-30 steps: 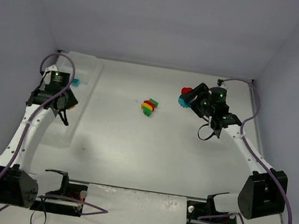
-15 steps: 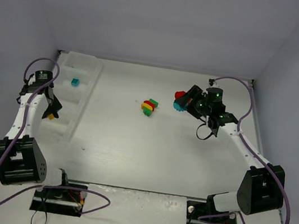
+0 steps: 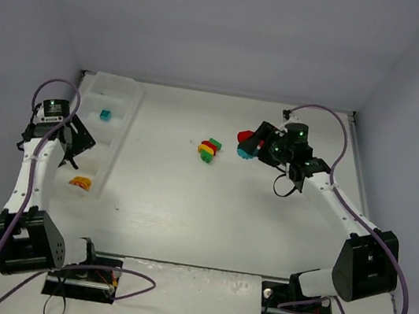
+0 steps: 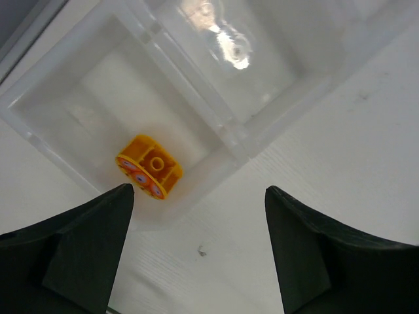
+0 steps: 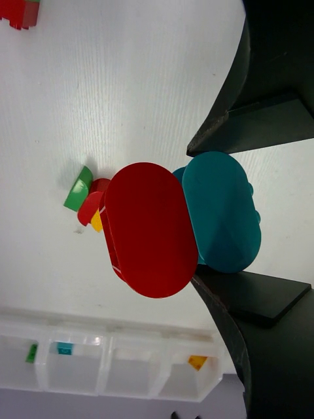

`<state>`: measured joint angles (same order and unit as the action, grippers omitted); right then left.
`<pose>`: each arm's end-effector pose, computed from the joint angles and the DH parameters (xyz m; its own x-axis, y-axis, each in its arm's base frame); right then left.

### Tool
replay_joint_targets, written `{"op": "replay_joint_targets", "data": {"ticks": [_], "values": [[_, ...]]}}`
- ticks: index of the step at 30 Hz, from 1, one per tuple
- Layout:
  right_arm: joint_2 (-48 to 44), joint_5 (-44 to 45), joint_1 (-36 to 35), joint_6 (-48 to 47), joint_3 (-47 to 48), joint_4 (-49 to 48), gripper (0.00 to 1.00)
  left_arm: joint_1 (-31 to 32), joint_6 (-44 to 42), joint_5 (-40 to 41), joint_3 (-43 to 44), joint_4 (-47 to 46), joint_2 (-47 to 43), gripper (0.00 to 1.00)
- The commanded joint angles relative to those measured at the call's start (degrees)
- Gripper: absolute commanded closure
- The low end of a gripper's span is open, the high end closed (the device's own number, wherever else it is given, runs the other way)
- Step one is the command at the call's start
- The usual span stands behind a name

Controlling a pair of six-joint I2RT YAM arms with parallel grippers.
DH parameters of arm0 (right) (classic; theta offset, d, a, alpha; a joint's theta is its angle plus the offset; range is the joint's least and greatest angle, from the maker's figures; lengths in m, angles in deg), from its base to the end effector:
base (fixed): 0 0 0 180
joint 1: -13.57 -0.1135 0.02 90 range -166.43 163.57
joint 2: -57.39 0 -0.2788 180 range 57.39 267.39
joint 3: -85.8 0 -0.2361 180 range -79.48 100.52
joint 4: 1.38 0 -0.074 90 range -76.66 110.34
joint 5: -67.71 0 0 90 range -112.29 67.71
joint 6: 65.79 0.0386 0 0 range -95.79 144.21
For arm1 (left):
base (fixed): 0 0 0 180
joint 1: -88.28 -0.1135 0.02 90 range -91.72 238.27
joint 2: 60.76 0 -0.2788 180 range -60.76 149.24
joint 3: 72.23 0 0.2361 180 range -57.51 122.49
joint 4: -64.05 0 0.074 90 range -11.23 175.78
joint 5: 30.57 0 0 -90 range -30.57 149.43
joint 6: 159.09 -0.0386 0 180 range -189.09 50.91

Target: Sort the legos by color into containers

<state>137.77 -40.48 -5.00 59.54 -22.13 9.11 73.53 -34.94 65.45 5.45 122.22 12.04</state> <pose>0.2917 0.1107 0.3186 -0.5862 0.3826 -0.7141 -0.2987 0.7173 0.6295 0.2310 0.0650 0.3098 -0.4654 -0.6998 -0.5419 -0.6949 0.6681 -0.2660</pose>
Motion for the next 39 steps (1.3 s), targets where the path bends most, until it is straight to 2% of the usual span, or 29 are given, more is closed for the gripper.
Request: {"op": "replay_joint_targets", "data": {"ticks": [1,3,5,9,13,16,20,26,34,39], "values": [[-0.2,-3.2,-2.9,-5.8,2.9,-2.1,1.0,0.6,0.7,-10.2,1.6,-4.6,-5.2,0.25],[-0.1,-3.1,-4.3,-7.9,3.1,-2.1,1.0,4.3,1.0,-16.3,2.5,-6.5,-6.9,0.24],[-0.4,-3.2,-6.4,-11.4,3.3,-2.3,1.0,8.7,1.2,-18.9,3.5,-7.7,-7.6,0.23],[-1.2,-5.0,-8.4,-15.9,2.9,-3.2,1.0,21.9,4.1,-28.4,4.4,-14.5,-7.7,0.2],[-2.6,-7.4,-10.0,-19.0,2.3,-4.1,1.0,31.4,7.2,-30.1,6.1,-18.2,-6.5,0.17],[-3.2,-7.5,-11.9,-21.6,2.1,-4.1,1.0,36.0,9.0,-30.8,7.9,-20.6,-4.3,0.16],[-3.6,-7.2,-14.2,-23.8,1.6,-4.1,1.0,39.6,11.9,-33.4,10.2,-23.8,-0.6,0.15],[-4.7,-5.7,-17.0,-25.7,0.8,-4.1,1.0,44.9,13.1,-34.5,14.9,-23.1,5.8,0.15],[-6.0,-4.7,-17.9,-26.7,0.2,-3.9,1.0,46.6,12.9,-33.5,17.3,-19.5,9.8,0.16],[-6.1,-4.5,-18.1,-27.1,0.0,-3.9,1.0,46.8,12.3,-33.5,17.6,-17.6,10.6,0.38]]}}
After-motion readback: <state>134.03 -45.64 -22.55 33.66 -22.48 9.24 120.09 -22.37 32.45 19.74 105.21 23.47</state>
